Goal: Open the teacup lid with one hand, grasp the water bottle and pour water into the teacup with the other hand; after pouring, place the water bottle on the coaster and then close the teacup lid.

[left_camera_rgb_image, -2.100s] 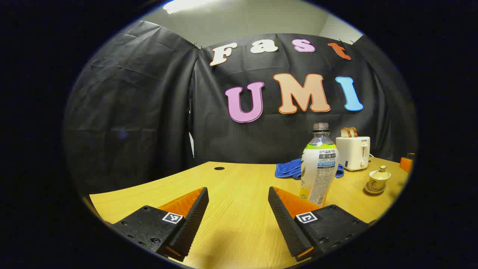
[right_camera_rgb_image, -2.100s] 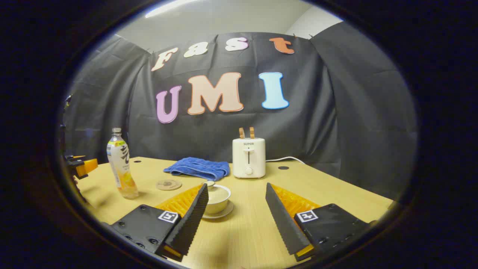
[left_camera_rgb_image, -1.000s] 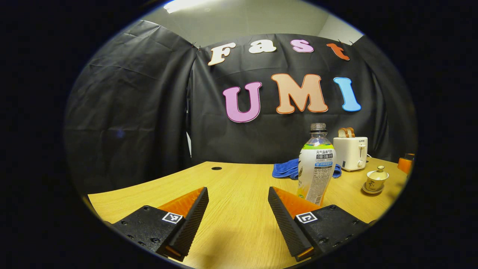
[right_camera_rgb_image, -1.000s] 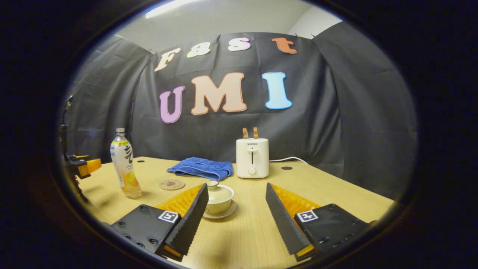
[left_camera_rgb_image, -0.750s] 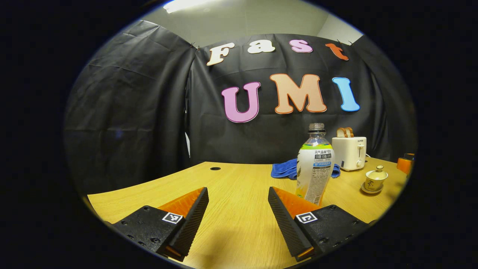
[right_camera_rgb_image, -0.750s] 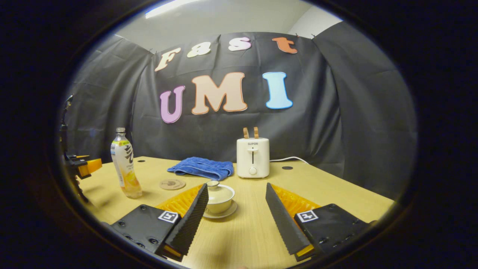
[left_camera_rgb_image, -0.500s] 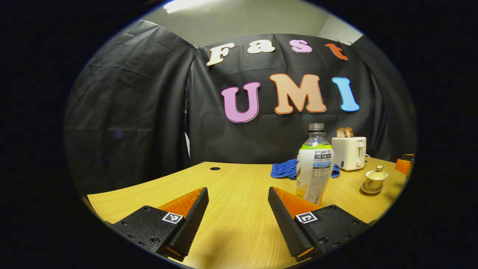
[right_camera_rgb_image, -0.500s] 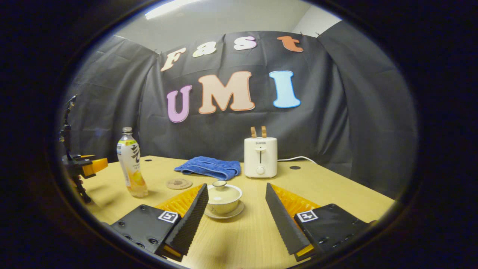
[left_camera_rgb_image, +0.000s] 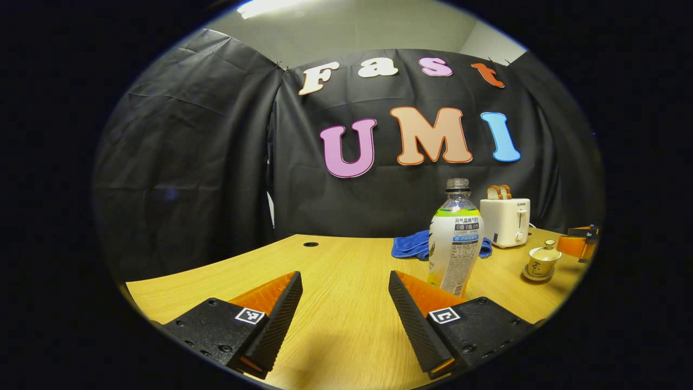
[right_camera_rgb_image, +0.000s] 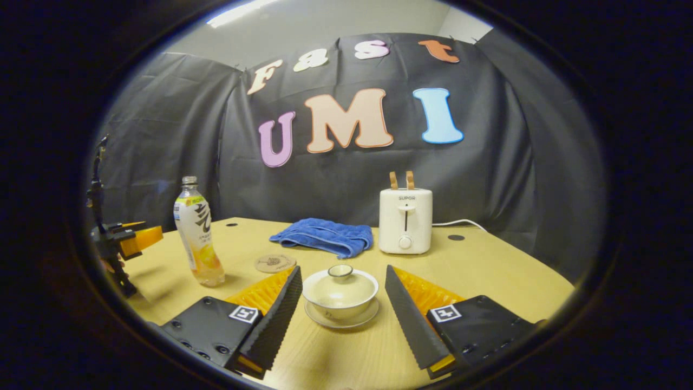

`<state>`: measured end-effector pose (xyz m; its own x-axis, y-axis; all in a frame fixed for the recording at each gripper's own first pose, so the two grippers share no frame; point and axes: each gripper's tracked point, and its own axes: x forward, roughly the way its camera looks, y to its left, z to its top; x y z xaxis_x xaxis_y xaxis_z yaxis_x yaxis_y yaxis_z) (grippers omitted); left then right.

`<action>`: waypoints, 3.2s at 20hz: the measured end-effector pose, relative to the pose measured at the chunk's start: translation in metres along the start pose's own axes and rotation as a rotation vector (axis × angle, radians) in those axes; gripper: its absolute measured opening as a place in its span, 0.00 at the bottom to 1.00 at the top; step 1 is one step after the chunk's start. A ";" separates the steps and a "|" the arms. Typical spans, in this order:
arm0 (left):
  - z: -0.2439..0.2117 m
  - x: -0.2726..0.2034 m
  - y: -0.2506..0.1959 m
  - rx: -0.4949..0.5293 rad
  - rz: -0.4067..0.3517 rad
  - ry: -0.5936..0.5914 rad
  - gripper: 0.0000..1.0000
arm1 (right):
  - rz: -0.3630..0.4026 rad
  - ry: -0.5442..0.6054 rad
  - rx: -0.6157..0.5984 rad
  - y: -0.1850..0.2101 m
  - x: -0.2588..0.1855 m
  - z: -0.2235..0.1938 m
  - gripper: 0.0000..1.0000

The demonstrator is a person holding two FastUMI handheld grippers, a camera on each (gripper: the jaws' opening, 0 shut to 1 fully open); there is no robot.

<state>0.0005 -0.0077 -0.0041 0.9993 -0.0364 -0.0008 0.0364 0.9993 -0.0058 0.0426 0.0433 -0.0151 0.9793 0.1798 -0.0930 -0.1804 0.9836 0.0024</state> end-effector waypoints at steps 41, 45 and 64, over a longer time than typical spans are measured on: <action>0.000 0.003 -0.056 -0.007 -0.276 -0.007 0.94 | -0.051 -0.076 0.001 -0.006 0.011 0.012 0.36; -0.001 -0.002 -0.071 -0.008 -0.391 -0.008 0.94 | -0.092 -0.081 0.004 -0.021 -0.004 0.012 0.36; -0.015 0.045 -0.137 0.024 -0.487 0.079 0.94 | -0.158 -0.086 0.004 -0.053 -0.042 0.011 0.36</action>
<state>0.0410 -0.1462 -0.0186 0.8629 -0.4991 -0.0799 0.5006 0.8657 -0.0011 0.0124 -0.0157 -0.0001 0.9997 0.0233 -0.0067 -0.0233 0.9997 -0.0012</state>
